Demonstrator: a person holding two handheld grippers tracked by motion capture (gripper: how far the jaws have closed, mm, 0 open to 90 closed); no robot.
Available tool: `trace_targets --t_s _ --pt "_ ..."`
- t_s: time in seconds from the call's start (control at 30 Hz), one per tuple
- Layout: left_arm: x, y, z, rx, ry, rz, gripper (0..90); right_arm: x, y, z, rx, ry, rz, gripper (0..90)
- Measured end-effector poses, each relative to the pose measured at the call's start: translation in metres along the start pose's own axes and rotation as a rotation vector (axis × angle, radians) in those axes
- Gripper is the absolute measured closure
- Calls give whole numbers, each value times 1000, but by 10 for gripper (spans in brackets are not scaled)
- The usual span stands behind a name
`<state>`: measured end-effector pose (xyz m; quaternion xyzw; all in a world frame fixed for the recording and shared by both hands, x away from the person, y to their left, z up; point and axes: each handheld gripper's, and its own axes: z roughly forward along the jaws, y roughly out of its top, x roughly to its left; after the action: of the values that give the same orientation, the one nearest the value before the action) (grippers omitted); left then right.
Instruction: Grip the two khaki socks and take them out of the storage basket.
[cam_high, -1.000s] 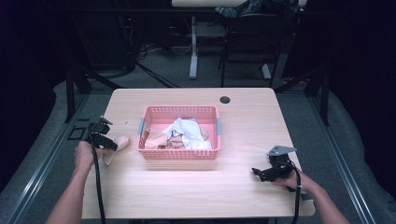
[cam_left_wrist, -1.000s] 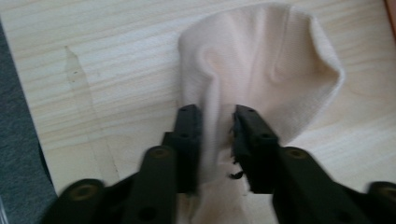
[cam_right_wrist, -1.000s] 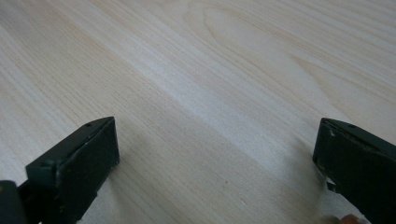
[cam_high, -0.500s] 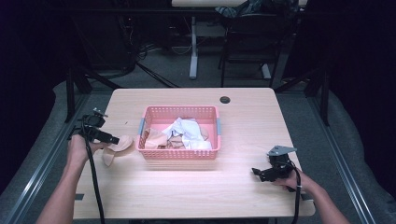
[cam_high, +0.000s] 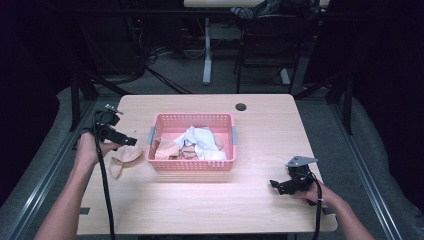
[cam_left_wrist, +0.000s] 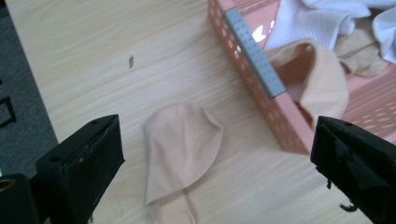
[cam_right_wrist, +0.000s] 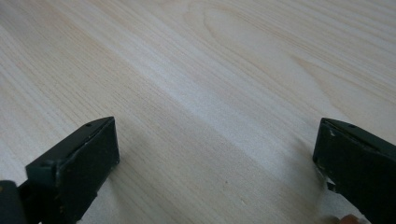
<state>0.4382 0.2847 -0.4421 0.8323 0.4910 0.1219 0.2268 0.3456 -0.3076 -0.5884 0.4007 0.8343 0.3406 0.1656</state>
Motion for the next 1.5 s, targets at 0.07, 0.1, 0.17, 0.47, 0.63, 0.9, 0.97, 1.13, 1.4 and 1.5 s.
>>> trace_targets --t_s 0.07,0.1,0.17,0.47,0.63,0.9,0.97,1.13,1.4,1.5 --pt "-3 5 0 -4 -10 10 5 0 0 0 0 0 0 0" --pt "-7 10 0 -10 -13 18 5 0 0 0 0 0 0 0" --pt "-11 15 1 -19 -33 31 3 0 0 0 0 0 0 0" --pt "-33 36 12 -26 -61 101 20 0 0 0 0 0 0 0" --pt "-40 43 21 -26 -83 120 26 0 0 0 0 0 0 0" --pt "-61 58 44 10 -134 189 115 0 0 0 0 0 0 0" --pt "-63 59 47 15 -137 191 145 0 0 0 0 1 0 0" --pt "-72 64 60 55 -136 224 202 0 0 0 0 1 0 0" --pt "-71 66 77 119 -119 226 317 0 0 0 -1 3 0 0" --pt "-70 62 85 153 -97 233 375 0 0 0 -1 4 -1 0"
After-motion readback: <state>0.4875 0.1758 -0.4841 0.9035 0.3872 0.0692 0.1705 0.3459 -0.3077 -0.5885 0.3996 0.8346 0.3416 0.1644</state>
